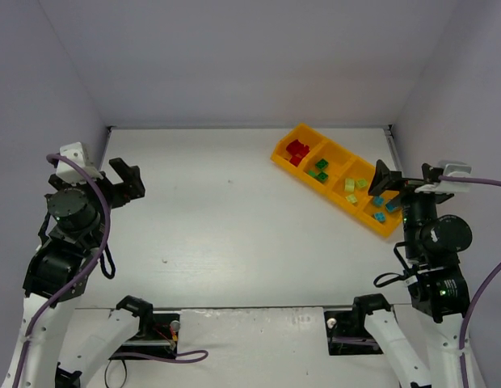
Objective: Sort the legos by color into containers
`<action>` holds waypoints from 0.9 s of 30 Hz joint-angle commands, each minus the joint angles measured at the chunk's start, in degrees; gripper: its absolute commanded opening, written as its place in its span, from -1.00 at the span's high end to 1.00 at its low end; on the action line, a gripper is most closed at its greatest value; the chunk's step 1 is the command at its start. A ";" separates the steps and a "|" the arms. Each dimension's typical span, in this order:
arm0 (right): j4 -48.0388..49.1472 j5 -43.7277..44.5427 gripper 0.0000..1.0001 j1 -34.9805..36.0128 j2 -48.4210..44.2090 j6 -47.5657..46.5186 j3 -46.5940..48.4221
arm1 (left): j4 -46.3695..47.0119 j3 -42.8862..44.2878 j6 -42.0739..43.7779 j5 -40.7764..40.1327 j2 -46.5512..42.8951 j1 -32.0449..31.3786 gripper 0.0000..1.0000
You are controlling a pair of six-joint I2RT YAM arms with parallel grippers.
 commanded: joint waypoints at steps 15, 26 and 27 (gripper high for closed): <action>1.70 1.83 -1.00 -0.32 -2.61 -1.09 1.17 | 3.69 0.06 -1.80 0.24 0.96 0.13 -0.84; 0.03 2.09 -1.00 -0.32 -3.14 -0.83 1.17 | 4.04 -0.20 -2.15 1.20 1.57 0.13 -0.85; 0.03 2.09 -1.00 -0.23 -3.05 -0.92 1.17 | 4.04 -0.29 -2.07 1.29 1.48 0.04 -0.85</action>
